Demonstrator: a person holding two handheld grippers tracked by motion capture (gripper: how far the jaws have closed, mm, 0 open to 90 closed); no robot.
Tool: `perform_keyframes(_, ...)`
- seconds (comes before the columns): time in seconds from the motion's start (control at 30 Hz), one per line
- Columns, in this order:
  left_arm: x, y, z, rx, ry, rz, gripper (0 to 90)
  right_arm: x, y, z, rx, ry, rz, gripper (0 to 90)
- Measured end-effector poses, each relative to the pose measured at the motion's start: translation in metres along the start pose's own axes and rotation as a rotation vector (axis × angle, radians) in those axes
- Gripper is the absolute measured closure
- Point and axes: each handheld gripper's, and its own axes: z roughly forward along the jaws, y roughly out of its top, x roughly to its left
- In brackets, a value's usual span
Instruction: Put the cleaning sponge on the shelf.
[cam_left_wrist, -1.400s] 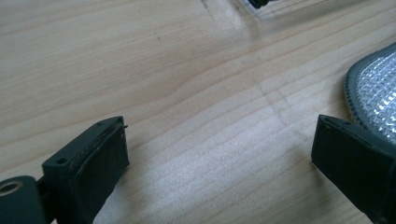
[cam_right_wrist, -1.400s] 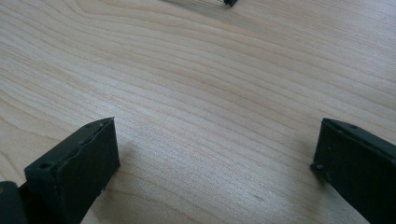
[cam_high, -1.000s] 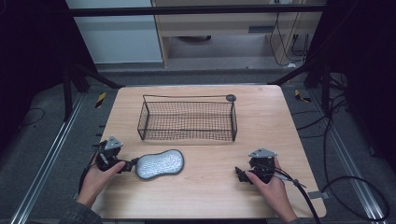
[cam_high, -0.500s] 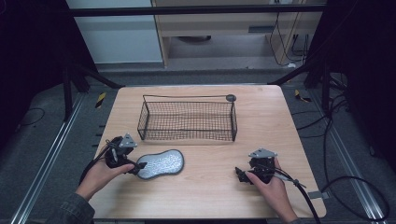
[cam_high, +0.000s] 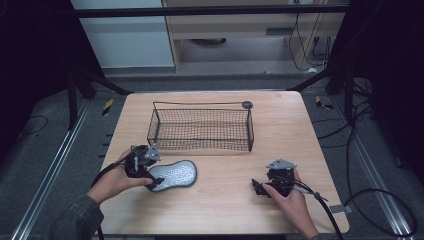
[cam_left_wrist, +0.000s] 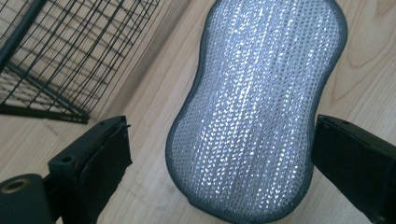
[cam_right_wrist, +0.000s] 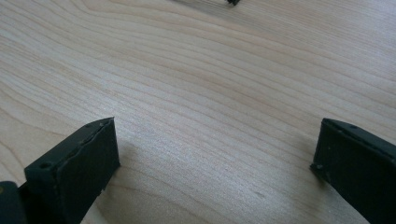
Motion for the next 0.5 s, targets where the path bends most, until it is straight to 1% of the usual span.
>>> perform_keyframes(0.03,0.000,0.000,0.000,0.000,0.000,0.000,4.4,0.000,0.000,0.000,0.000,0.000,0.000,0.4)
perform_keyframes(0.1,-0.001,0.007,0.002,0.018,-0.011,0.030,4.5,0.000,0.000,0.000,0.000,0.000,0.000,0.4)
perform_keyframes(0.13,-0.001,0.007,0.002,0.018,-0.011,0.030,4.6,0.000,0.000,0.000,0.000,0.000,0.000,0.4)
perform_keyframes(0.17,-0.003,0.011,0.004,0.029,-0.022,0.048,4.7,0.000,0.000,0.000,0.000,0.001,-0.001,0.4)
perform_keyframes(0.2,-0.003,0.013,0.005,0.033,-0.023,0.057,4.6,0.000,0.000,0.000,0.000,0.001,-0.001,0.4)
perform_keyframes(0.37,-0.003,0.018,0.009,0.043,-0.034,0.066,4.2,0.000,0.000,0.000,0.000,0.001,-0.001,0.4)
perform_keyframes(0.43,-0.004,0.020,0.011,0.048,-0.039,0.074,4.2,0.000,0.000,0.000,0.000,0.001,-0.001,0.4)
perform_keyframes(0.47,-0.005,0.022,0.012,0.058,-0.045,0.085,4.1,0.000,0.000,0.000,0.000,0.001,-0.001,0.4)
perform_keyframes(0.5,-0.005,0.022,0.012,0.058,-0.045,0.085,4.1,0.000,0.000,0.000,0.000,0.001,-0.001,0.4)
